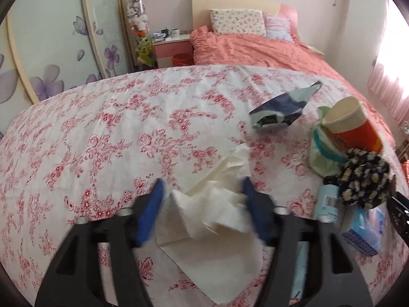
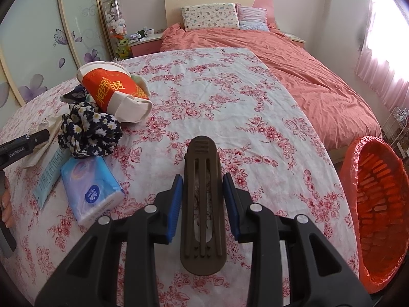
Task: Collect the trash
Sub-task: 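Carry the spatula and tissue to the orange basket and open both tools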
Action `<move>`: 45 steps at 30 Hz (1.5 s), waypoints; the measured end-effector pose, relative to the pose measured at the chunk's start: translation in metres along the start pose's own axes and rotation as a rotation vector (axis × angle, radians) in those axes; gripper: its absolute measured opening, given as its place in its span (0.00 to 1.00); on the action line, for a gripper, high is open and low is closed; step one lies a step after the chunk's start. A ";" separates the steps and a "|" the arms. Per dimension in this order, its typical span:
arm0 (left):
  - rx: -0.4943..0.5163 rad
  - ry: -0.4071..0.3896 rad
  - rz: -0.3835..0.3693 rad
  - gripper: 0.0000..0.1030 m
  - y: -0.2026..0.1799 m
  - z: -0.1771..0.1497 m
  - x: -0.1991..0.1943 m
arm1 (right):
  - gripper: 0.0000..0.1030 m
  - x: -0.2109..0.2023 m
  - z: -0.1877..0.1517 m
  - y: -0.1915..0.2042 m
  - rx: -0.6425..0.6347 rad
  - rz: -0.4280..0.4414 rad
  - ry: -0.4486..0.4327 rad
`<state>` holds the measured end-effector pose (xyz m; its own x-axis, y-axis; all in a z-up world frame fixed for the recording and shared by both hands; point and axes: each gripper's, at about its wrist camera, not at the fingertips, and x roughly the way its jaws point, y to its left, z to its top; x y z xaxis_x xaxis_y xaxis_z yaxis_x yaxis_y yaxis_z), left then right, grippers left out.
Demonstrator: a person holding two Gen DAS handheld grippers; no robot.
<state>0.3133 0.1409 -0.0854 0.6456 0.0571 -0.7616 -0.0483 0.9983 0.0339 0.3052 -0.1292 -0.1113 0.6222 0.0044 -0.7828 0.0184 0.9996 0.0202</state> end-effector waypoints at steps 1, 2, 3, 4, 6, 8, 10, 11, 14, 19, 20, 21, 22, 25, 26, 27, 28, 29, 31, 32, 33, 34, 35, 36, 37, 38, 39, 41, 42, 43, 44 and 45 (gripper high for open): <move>-0.004 0.013 0.001 0.71 0.000 0.000 0.003 | 0.32 0.000 0.000 0.000 0.001 0.000 0.002; -0.016 0.021 -0.009 0.71 0.002 0.000 0.005 | 0.32 0.000 0.000 0.000 -0.001 -0.001 0.004; -0.023 0.020 -0.015 0.70 0.002 0.000 0.004 | 0.32 0.000 0.000 0.000 -0.004 -0.003 0.006; -0.028 0.024 -0.031 0.67 0.003 -0.001 0.005 | 0.32 0.000 0.000 0.000 -0.007 -0.005 0.008; -0.028 0.017 -0.031 0.60 0.003 -0.002 0.002 | 0.31 0.000 0.001 -0.001 -0.012 -0.001 0.009; -0.032 0.004 -0.035 0.58 0.003 -0.003 -0.002 | 0.31 -0.001 0.001 -0.003 -0.001 0.017 0.012; -0.041 -0.010 -0.048 0.57 0.004 -0.004 -0.008 | 0.31 -0.004 0.000 -0.007 0.019 0.031 0.006; -0.044 -0.018 -0.050 0.57 0.004 -0.004 -0.012 | 0.31 -0.008 0.001 -0.009 0.027 0.037 -0.002; -0.045 -0.036 -0.059 0.56 0.003 -0.001 -0.025 | 0.31 -0.017 0.003 -0.011 0.032 0.046 -0.021; -0.021 -0.068 -0.082 0.55 -0.007 0.004 -0.047 | 0.31 -0.037 0.006 -0.014 0.028 0.057 -0.059; -0.018 -0.073 -0.087 0.55 -0.010 0.005 -0.052 | 0.31 -0.042 0.006 -0.015 0.029 0.059 -0.067; -0.016 -0.077 -0.095 0.55 -0.013 0.006 -0.056 | 0.31 -0.045 0.007 -0.017 0.029 0.059 -0.071; -0.014 -0.081 -0.102 0.55 -0.015 0.006 -0.060 | 0.31 -0.048 0.007 -0.017 0.029 0.059 -0.076; -0.007 -0.100 -0.127 0.55 -0.024 0.009 -0.074 | 0.31 -0.060 0.007 -0.023 0.043 0.065 -0.093; -0.004 -0.108 -0.135 0.55 -0.028 0.011 -0.079 | 0.31 -0.066 0.007 -0.026 0.048 0.066 -0.102; 0.000 -0.117 -0.147 0.55 -0.032 0.012 -0.085 | 0.31 -0.071 0.007 -0.029 0.052 0.066 -0.111; 0.004 -0.124 -0.160 0.55 -0.036 0.013 -0.091 | 0.31 -0.078 0.007 -0.032 0.058 0.067 -0.123; 0.008 -0.130 -0.172 0.55 -0.040 0.013 -0.096 | 0.31 -0.082 0.008 -0.034 0.060 0.068 -0.131; 0.016 -0.140 -0.194 0.55 -0.048 0.015 -0.104 | 0.31 -0.094 0.008 -0.039 0.067 0.066 -0.151; 0.020 -0.145 -0.202 0.55 -0.051 0.015 -0.108 | 0.31 -0.102 0.008 -0.043 0.073 0.067 -0.164; 0.027 -0.153 -0.211 0.55 -0.056 0.015 -0.113 | 0.31 -0.107 0.009 -0.045 0.076 0.068 -0.173; 0.038 -0.162 -0.221 0.55 -0.063 0.016 -0.119 | 0.31 -0.114 0.009 -0.049 0.078 0.066 -0.185; 0.046 -0.170 -0.232 0.55 -0.068 0.016 -0.123 | 0.31 -0.118 0.009 -0.051 0.080 0.065 -0.194; 0.053 -0.175 -0.241 0.55 -0.073 0.015 -0.127 | 0.31 -0.124 0.008 -0.055 0.082 0.062 -0.205; 0.060 -0.181 -0.250 0.55 -0.079 0.015 -0.130 | 0.31 -0.129 0.008 -0.058 0.083 0.059 -0.215; 0.069 -0.187 -0.264 0.55 -0.086 0.015 -0.135 | 0.31 -0.134 0.007 -0.063 0.086 0.053 -0.226; 0.076 -0.192 -0.279 0.55 -0.092 0.016 -0.138 | 0.31 -0.140 0.006 -0.068 0.089 0.046 -0.237; 0.092 -0.199 -0.312 0.55 -0.108 0.016 -0.145 | 0.31 -0.150 0.003 -0.079 0.100 0.032 -0.255; 0.098 -0.201 -0.325 0.55 -0.113 0.016 -0.147 | 0.31 -0.154 0.001 -0.085 0.106 0.023 -0.262; 0.110 -0.205 -0.342 0.55 -0.123 0.016 -0.150 | 0.31 -0.157 0.001 -0.088 0.109 0.016 -0.267; 0.118 -0.208 -0.352 0.55 -0.129 0.015 -0.151 | 0.31 -0.162 -0.002 -0.097 0.119 0.001 -0.276; 0.128 -0.210 -0.366 0.55 -0.137 0.014 -0.153 | 0.31 -0.164 -0.002 -0.102 0.126 -0.006 -0.281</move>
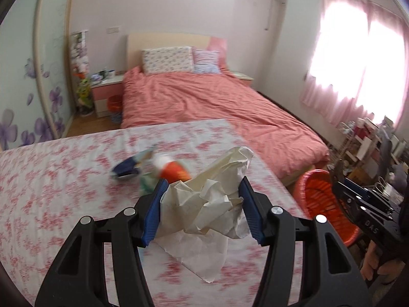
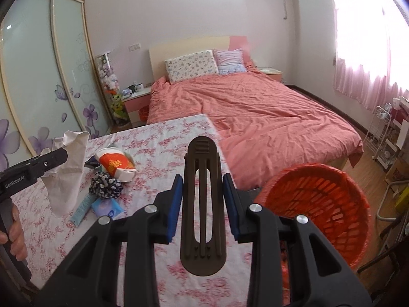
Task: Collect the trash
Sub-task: 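Carry the spatula and tissue to the orange basket and open both tools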
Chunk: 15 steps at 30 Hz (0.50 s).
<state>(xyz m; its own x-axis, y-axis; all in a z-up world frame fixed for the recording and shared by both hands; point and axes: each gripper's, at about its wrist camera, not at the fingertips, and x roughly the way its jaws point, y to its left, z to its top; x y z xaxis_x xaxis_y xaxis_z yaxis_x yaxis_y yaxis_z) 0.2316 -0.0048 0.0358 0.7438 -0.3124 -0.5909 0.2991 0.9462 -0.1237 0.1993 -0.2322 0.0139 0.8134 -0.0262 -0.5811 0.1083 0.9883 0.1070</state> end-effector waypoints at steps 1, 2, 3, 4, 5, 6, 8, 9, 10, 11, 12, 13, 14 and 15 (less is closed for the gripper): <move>0.007 0.000 -0.013 0.55 -0.007 0.000 0.001 | 0.31 -0.004 0.000 -0.009 0.011 -0.010 -0.007; 0.014 0.001 -0.031 0.55 -0.017 0.001 0.003 | 0.31 -0.008 0.000 -0.017 0.021 -0.018 -0.013; 0.022 0.003 -0.048 0.55 -0.026 0.001 0.006 | 0.31 -0.010 0.000 -0.023 0.028 -0.026 -0.017; 0.031 0.006 -0.069 0.55 -0.037 0.001 0.009 | 0.31 -0.014 0.000 -0.033 0.039 -0.041 -0.024; 0.039 0.009 -0.085 0.55 -0.046 0.000 0.013 | 0.31 -0.017 -0.001 -0.038 0.047 -0.050 -0.029; 0.046 0.013 -0.096 0.55 -0.052 0.000 0.016 | 0.31 -0.021 -0.002 -0.048 0.061 -0.065 -0.035; 0.062 0.025 -0.132 0.55 -0.073 0.000 0.026 | 0.31 -0.025 -0.003 -0.064 0.083 -0.085 -0.039; 0.066 0.030 -0.144 0.55 -0.079 -0.001 0.030 | 0.31 -0.026 -0.004 -0.075 0.097 -0.099 -0.039; 0.070 0.037 -0.160 0.55 -0.087 -0.002 0.034 | 0.31 -0.027 -0.006 -0.085 0.112 -0.111 -0.038; 0.077 0.046 -0.184 0.55 -0.099 -0.003 0.040 | 0.31 -0.027 -0.007 -0.091 0.121 -0.120 -0.036; 0.082 0.052 -0.196 0.55 -0.106 -0.005 0.043 | 0.31 -0.027 -0.009 -0.101 0.136 -0.130 -0.033; 0.087 0.058 -0.210 0.55 -0.115 -0.005 0.048 | 0.31 -0.027 -0.010 -0.108 0.145 -0.136 -0.030; 0.094 0.068 -0.229 0.55 -0.125 -0.007 0.053 | 0.31 -0.026 -0.012 -0.117 0.158 -0.143 -0.027; 0.103 0.077 -0.246 0.55 -0.137 -0.008 0.058 | 0.31 -0.025 -0.014 -0.125 0.171 -0.150 -0.025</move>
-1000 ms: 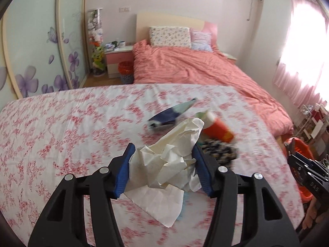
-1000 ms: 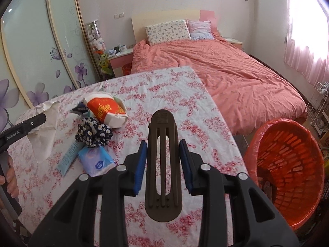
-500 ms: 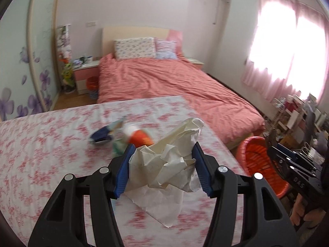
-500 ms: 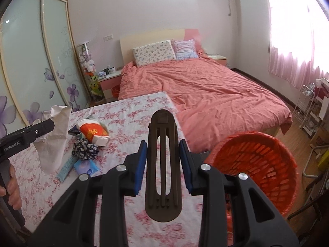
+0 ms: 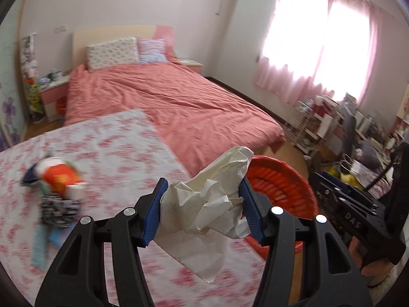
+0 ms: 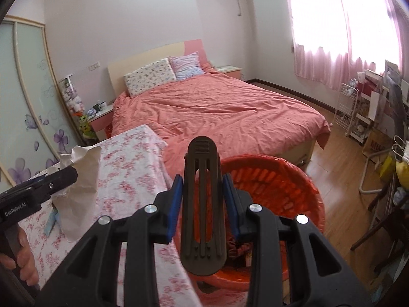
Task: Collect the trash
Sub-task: 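Carry the spatula and tissue to the orange basket and open both tools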
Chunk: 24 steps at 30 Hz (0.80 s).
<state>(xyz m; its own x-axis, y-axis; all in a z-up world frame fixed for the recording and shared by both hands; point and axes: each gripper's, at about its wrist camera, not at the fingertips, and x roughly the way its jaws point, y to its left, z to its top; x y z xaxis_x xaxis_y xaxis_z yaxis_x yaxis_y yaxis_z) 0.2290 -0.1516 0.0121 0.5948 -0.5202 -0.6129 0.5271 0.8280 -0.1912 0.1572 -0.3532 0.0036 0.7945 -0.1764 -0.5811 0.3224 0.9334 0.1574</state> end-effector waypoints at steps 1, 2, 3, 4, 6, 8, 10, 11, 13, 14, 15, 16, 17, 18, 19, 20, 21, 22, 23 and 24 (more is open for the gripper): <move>0.013 0.010 -0.017 0.55 -0.010 0.000 0.009 | 0.31 0.002 -0.001 -0.009 0.013 -0.005 0.002; 0.025 0.018 -0.030 0.55 -0.019 0.000 0.015 | 0.31 0.004 -0.002 -0.013 0.022 -0.008 0.004; 0.034 0.025 -0.040 0.55 -0.024 0.000 0.019 | 0.31 0.006 -0.002 -0.021 0.037 -0.011 0.007; 0.045 0.036 -0.056 0.55 -0.035 0.000 0.027 | 0.31 0.008 -0.003 -0.027 0.047 -0.012 0.009; 0.056 0.055 -0.080 0.55 -0.046 -0.001 0.037 | 0.31 0.013 -0.003 -0.041 0.071 -0.019 0.015; 0.061 0.071 -0.102 0.55 -0.057 -0.003 0.045 | 0.31 0.017 -0.003 -0.053 0.090 -0.029 0.017; 0.064 0.086 -0.124 0.55 -0.068 -0.002 0.055 | 0.31 0.020 -0.004 -0.064 0.110 -0.035 0.016; 0.068 0.093 -0.137 0.55 -0.074 -0.002 0.061 | 0.31 0.022 -0.004 -0.070 0.119 -0.038 0.015; 0.068 0.102 -0.152 0.56 -0.082 -0.001 0.068 | 0.31 0.027 -0.004 -0.081 0.139 -0.047 0.015; 0.066 0.111 -0.166 0.57 -0.087 -0.001 0.073 | 0.31 0.029 -0.003 -0.085 0.147 -0.050 0.016; 0.064 0.119 -0.173 0.58 -0.087 -0.001 0.075 | 0.31 0.032 -0.004 -0.092 0.161 -0.050 0.019; 0.062 0.127 -0.176 0.59 -0.089 -0.002 0.079 | 0.31 0.034 -0.004 -0.094 0.168 -0.049 0.020; 0.060 0.138 -0.176 0.63 -0.090 -0.003 0.084 | 0.31 0.037 -0.004 -0.098 0.179 -0.046 0.023; 0.061 0.143 -0.174 0.67 -0.089 -0.004 0.086 | 0.32 0.041 -0.005 -0.102 0.191 -0.043 0.028; 0.062 0.148 -0.167 0.69 -0.089 -0.006 0.087 | 0.33 0.044 -0.005 -0.105 0.197 -0.043 0.035; 0.064 0.155 -0.160 0.73 -0.088 -0.008 0.089 | 0.34 0.048 -0.006 -0.107 0.203 -0.045 0.038; 0.063 0.161 -0.154 0.77 -0.087 -0.010 0.091 | 0.35 0.050 -0.005 -0.109 0.205 -0.046 0.039; 0.060 0.168 -0.155 0.78 -0.085 -0.012 0.093 | 0.38 0.052 -0.005 -0.110 0.204 -0.048 0.041; 0.060 0.172 -0.150 0.80 -0.084 -0.013 0.093 | 0.42 0.054 -0.006 -0.110 0.202 -0.052 0.043; 0.059 0.176 -0.137 0.81 -0.081 -0.014 0.093 | 0.43 0.055 -0.008 -0.109 0.199 -0.057 0.044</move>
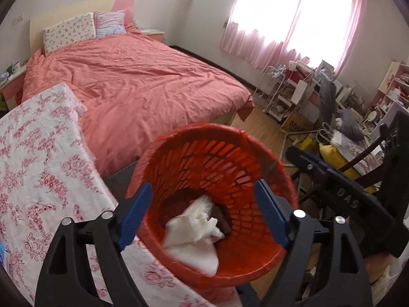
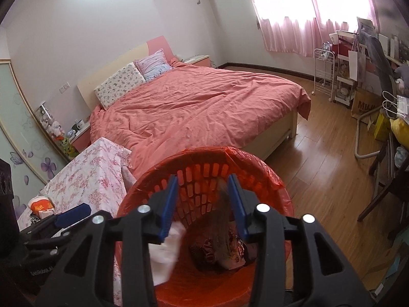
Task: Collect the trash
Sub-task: 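Carry the spatula and tissue to the orange basket and open both tools, then return both tools to the bed and close the right tool on the blue tissue pack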
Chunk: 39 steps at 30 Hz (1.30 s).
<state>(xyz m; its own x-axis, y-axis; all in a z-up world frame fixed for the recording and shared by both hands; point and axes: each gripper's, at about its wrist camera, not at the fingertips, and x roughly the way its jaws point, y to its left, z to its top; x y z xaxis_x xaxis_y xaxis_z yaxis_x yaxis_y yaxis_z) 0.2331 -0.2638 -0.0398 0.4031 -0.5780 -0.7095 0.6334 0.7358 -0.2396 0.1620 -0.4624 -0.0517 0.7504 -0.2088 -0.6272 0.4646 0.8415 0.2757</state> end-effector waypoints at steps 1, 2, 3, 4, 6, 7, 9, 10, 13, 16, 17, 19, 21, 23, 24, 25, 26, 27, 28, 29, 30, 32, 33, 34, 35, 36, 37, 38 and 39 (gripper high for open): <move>-0.003 0.004 0.010 0.81 0.002 -0.001 0.000 | 0.45 0.001 -0.001 0.001 -0.004 -0.003 0.001; -0.012 0.009 0.026 0.81 0.007 -0.004 -0.002 | 0.48 0.002 -0.003 0.003 -0.013 -0.009 0.001; -0.018 0.009 0.037 0.81 0.008 -0.003 -0.002 | 0.51 0.000 -0.004 0.006 -0.020 -0.013 0.000; -0.025 0.005 0.060 0.81 0.014 -0.006 -0.007 | 0.56 0.000 -0.004 0.007 -0.029 -0.018 -0.002; -0.031 -0.007 0.106 0.89 0.021 -0.008 -0.014 | 0.63 -0.003 -0.010 0.014 -0.056 -0.035 -0.011; -0.034 -0.016 0.132 0.89 0.027 -0.010 -0.019 | 0.66 -0.006 -0.013 0.018 -0.067 -0.037 -0.015; -0.040 -0.033 0.191 0.94 0.040 -0.016 -0.033 | 0.72 -0.009 -0.019 0.029 -0.097 -0.039 -0.024; -0.046 -0.038 0.234 0.95 0.049 -0.021 -0.040 | 0.76 -0.010 -0.021 0.033 -0.109 -0.040 -0.027; -0.070 -0.047 0.326 0.97 0.073 -0.035 -0.060 | 0.77 -0.012 -0.032 0.054 -0.160 -0.034 -0.022; -0.123 -0.054 0.390 0.98 0.103 -0.052 -0.082 | 0.78 -0.008 -0.047 0.080 -0.215 -0.015 0.005; -0.136 -0.054 0.405 0.98 0.111 -0.056 -0.088 | 0.78 -0.006 -0.053 0.090 -0.234 -0.004 0.016; -0.167 -0.054 0.448 0.98 0.133 -0.070 -0.103 | 0.78 -0.001 -0.065 0.111 -0.267 0.021 0.039; -0.204 -0.054 0.494 0.98 0.159 -0.083 -0.119 | 0.78 0.001 -0.076 0.130 -0.290 0.047 0.061; -0.230 -0.058 0.557 0.98 0.181 -0.095 -0.133 | 0.78 0.005 -0.087 0.152 -0.318 0.075 0.083; -0.243 -0.057 0.588 0.98 0.193 -0.101 -0.138 | 0.78 0.006 -0.091 0.161 -0.329 0.086 0.090; -0.263 -0.052 0.623 0.98 0.207 -0.107 -0.145 | 0.78 0.007 -0.097 0.174 -0.349 0.104 0.101; -0.275 -0.051 0.640 0.98 0.216 -0.110 -0.148 | 0.78 0.007 -0.100 0.182 -0.362 0.113 0.106; -0.286 -0.052 0.659 0.98 0.225 -0.114 -0.153 | 0.78 0.008 -0.106 0.194 -0.383 0.125 0.112; -0.298 -0.051 0.674 0.98 0.235 -0.118 -0.157 | 0.78 0.008 -0.112 0.206 -0.406 0.136 0.117; -0.302 -0.051 0.675 0.98 0.240 -0.120 -0.158 | 0.78 0.008 -0.115 0.214 -0.418 0.142 0.119; -0.303 -0.049 0.670 0.98 0.247 -0.122 -0.159 | 0.78 0.009 -0.120 0.222 -0.434 0.150 0.123; -0.295 -0.035 0.665 0.97 0.255 -0.123 -0.156 | 0.78 0.010 -0.126 0.237 -0.458 0.162 0.131; -0.291 -0.028 0.665 0.95 0.255 -0.123 -0.154 | 0.78 0.010 -0.129 0.243 -0.468 0.167 0.137; -0.285 -0.017 0.658 0.92 0.257 -0.122 -0.150 | 0.78 0.010 -0.131 0.248 -0.474 0.171 0.142; -0.284 -0.011 0.652 0.87 0.258 -0.121 -0.149 | 0.78 0.012 -0.133 0.254 -0.481 0.176 0.148; -0.285 -0.004 0.645 0.81 0.260 -0.120 -0.146 | 0.78 0.012 -0.136 0.259 -0.485 0.181 0.154; -0.288 0.002 0.643 0.77 0.262 -0.119 -0.143 | 0.78 0.013 -0.137 0.262 -0.487 0.187 0.160; -0.292 0.011 0.645 0.73 0.264 -0.116 -0.140 | 0.78 0.013 -0.139 0.266 -0.489 0.194 0.167; -0.297 0.014 0.647 0.70 0.268 -0.117 -0.138 | 0.78 0.014 -0.141 0.271 -0.490 0.202 0.175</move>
<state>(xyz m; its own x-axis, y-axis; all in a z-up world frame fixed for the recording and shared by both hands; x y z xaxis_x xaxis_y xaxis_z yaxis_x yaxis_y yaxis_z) 0.2695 0.0546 -0.0835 0.6276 0.0107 -0.7785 0.0625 0.9960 0.0641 0.2318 -0.1672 -0.0880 0.6928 0.0313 -0.7204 0.0154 0.9982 0.0581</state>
